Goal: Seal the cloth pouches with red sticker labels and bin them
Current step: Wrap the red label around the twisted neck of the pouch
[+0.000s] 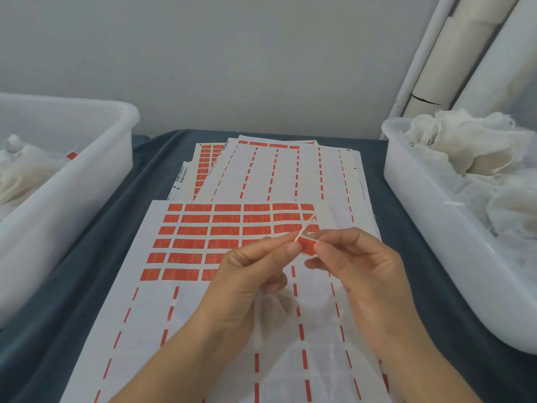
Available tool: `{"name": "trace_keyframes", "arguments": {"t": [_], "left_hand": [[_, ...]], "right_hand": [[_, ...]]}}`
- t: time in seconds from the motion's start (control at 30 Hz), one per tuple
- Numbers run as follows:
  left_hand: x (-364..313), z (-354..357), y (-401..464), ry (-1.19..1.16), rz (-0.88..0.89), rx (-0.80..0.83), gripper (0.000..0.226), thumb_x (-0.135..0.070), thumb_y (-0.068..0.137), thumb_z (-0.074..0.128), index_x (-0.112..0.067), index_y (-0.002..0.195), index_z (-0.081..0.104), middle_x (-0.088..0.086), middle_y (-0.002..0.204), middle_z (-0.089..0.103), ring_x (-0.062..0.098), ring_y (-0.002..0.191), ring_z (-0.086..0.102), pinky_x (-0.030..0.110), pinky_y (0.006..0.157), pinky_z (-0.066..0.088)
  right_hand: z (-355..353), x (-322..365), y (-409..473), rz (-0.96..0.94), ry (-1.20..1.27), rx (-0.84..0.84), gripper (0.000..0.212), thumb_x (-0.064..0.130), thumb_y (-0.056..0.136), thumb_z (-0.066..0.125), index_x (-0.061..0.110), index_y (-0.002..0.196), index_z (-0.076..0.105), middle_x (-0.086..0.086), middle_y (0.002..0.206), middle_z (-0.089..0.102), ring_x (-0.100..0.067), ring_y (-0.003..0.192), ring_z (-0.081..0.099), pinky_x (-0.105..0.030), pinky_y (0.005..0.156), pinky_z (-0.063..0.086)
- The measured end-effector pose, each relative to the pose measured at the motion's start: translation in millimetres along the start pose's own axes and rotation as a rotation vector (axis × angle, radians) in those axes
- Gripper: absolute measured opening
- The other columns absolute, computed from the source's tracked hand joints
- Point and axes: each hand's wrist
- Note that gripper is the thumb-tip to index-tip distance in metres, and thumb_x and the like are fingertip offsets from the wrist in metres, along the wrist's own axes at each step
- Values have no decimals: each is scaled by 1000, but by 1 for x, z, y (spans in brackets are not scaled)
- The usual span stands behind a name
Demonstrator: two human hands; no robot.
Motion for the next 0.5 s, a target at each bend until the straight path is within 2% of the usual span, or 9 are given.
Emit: {"name": "trace_keyframes", "arguments": {"t": [0.17, 0.5], "left_hand": [[0, 1, 0, -9, -10, -1, 22, -34, 56, 72, -23, 74, 77, -10, 51, 60, 2, 45, 43, 14, 45, 39], [3, 1, 1, -20, -34, -10, 23, -36, 54, 72, -21, 71, 77, -10, 45, 54, 4, 42, 41, 14, 45, 38]], "right_hand": [[0, 0, 0, 8, -23, -24, 17, 30, 62, 69, 23, 78, 70, 6, 82, 74, -16, 74, 70, -16, 64, 54], [1, -2, 1, -24, -31, -11, 19, 25, 65, 68, 15, 82, 66, 4, 80, 73, -18, 72, 70, -17, 64, 54]]}}
Point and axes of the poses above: each hand's wrist, its own y-axis towards the middle knuckle, its own z-axis out of the palm, x = y × z
